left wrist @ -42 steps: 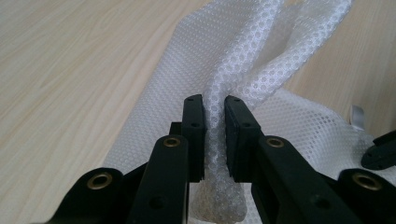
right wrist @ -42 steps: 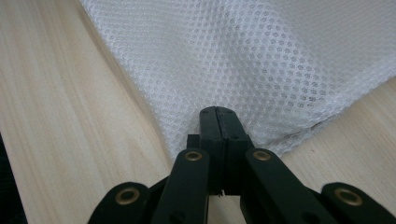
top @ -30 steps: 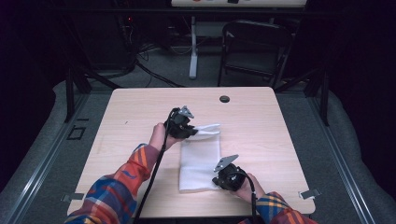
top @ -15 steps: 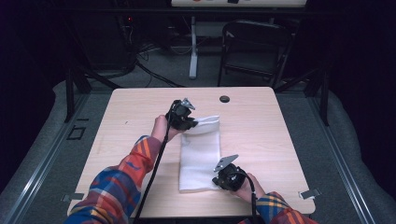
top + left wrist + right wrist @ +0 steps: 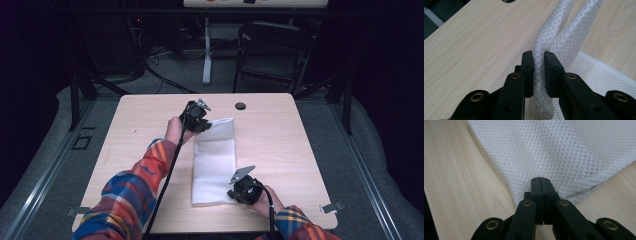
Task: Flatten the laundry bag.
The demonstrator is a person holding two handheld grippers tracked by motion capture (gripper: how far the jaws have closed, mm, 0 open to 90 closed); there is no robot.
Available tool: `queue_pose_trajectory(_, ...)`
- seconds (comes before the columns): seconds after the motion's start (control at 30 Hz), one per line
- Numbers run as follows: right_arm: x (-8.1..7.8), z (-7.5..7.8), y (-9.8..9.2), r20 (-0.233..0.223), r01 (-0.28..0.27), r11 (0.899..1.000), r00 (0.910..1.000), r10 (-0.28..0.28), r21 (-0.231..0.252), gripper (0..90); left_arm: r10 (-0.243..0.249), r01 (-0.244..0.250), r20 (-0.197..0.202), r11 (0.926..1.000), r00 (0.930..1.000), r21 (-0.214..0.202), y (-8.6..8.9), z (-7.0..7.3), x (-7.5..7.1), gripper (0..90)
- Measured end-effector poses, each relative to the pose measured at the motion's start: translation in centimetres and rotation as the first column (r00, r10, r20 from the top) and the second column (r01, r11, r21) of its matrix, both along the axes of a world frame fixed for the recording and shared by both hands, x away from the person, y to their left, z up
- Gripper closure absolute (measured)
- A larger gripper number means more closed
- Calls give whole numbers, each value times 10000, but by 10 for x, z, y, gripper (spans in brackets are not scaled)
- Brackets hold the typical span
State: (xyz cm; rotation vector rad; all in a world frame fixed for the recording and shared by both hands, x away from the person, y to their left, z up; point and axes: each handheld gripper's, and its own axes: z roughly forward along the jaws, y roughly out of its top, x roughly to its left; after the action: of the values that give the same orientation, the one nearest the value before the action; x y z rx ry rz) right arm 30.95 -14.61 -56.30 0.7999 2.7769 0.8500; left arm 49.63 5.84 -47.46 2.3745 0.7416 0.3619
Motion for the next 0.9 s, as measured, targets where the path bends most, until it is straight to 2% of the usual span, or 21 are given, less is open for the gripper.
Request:
queue_pose_trajectory(0.23, 0, 0, 0, -33, 8, 10000, 10000, -8, 9, 900, 233, -233, 43, 9997, 9997, 57, -4, -1, 9, 783)
queue_pose_trajectory(0.33, 0, 0, 0, -24, -31, 10000, 10000, 31, 18, 900, 574, -574, 94, 9984, 9983, 10, -6, -1, 14, 764)
queue_pose_trajectory(0.47, 1, 0, 0, -23, -50, 10000, 10000, 50, 34, 900, 782, -782, 238, 9969, 9967, -35, -8, 1, 18, 720)
queue_pose_trajectory(0.53, 0, -1, 0, 17, -23, 9999, 10000, 23, 122, 900, 802, -804, 340, 9968, 9962, 24, -8, 4, 20, 674)
queue_pose_trajectory(0.57, 0, -1, 0, 10, 25, 9997, 10000, -26, 248, 895, 924, -922, 578, 9957, 9940, -61, -8, 6, 21, 615)
queue_pose_trajectory(0.63, 0, -1, 0, 7, 18, 9997, 10000, -18, 239, 890, 1017, -1011, 659, 9948, 9926, -110, -8, 7, 21, 590)
queue_pose_trajectory(0.67, 0, -1, 0, 4, -22, 9998, 10000, 21, 181, 884, 1061, -1049, 626, 9942, 9924, -235, -6, 9, 22, 560)
queue_pose_trajectory(0.7, 1, 0, 0, -108, -99, 9997, 9999, 101, 213, 854, 1139, -1130, 642, 9934, 9914, -171, -6, 11, 22, 461)
queue_pose_trajectory(0.73, 1, 0, 0, -108, -99, 9997, 9999, 101, 213, 854, 1243, -1236, 708, 9922, 9897, -149, -6, 12, 22, 461)
queue_pose_trajectory(0.77, 1, 0, 0, -118, -135, 9997, 9998, 138, 208, 854, 1307, -1295, 677, 9913, 9891, -214, -5, 14, 22, 419)
queue_pose_trajectory(0.8, -1, -1, 1, -123, 80, 9991, 9999, -74, 424, 842, 1331, -1320, 659, 9911, 9889, -195, -5, 15, 22, 351)
queue_pose_trajectory(0.87, -1, -1, 1, -141, 78, 9990, 9999, -72, 444, 823, 1348, -1338, 611, 9908, 9890, -206, -4, 17, 21, 318)
queue_pose_trajectory(0.9, 1, 1, 1, -151, -221, 9996, 9996, 223, 170, 787, 1310, -1300, 554, 9913, 9898, -224, -3, 18, 20, 287)
